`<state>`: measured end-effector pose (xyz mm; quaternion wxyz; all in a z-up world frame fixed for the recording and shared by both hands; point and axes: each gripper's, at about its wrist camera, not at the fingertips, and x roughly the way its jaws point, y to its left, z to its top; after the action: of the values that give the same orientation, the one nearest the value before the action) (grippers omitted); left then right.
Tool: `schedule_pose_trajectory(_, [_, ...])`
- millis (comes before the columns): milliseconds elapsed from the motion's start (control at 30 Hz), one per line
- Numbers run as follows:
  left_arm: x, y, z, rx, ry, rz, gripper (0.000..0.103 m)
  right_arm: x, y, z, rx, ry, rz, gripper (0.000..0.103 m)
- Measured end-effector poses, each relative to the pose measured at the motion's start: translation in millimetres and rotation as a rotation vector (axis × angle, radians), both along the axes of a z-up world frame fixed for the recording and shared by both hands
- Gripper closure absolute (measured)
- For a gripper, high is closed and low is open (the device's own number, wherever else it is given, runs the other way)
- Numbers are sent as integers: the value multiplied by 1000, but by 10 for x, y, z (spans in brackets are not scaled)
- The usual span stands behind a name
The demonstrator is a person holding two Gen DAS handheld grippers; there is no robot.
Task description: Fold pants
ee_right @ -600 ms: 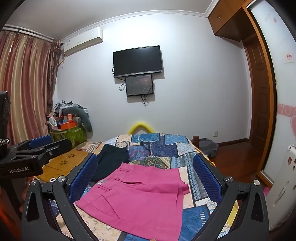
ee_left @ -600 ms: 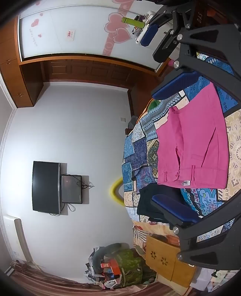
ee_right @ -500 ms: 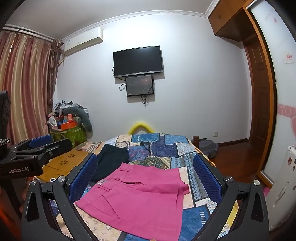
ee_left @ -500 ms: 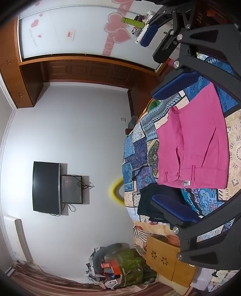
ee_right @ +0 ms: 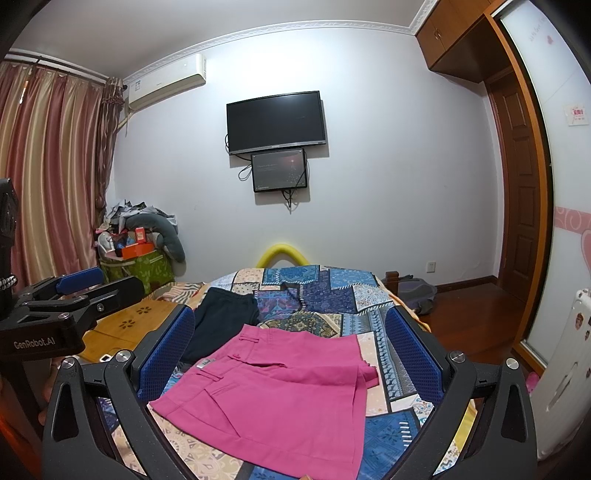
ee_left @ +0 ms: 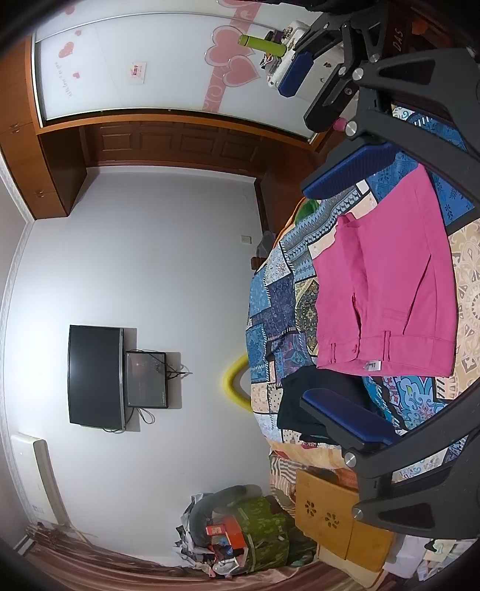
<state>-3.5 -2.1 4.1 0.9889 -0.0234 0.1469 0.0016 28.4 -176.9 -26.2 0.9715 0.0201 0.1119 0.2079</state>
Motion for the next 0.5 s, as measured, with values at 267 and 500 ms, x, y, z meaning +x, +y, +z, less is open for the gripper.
schedule_pose_trajectory(267, [1,-3,8,-4,-3,2,0,-3,-3,1,1,0,-1,0])
schedule_pose_trajectory(500, [-13,-9,29,0,-12,3,0,-1,-8,1,0,2,-2,0])
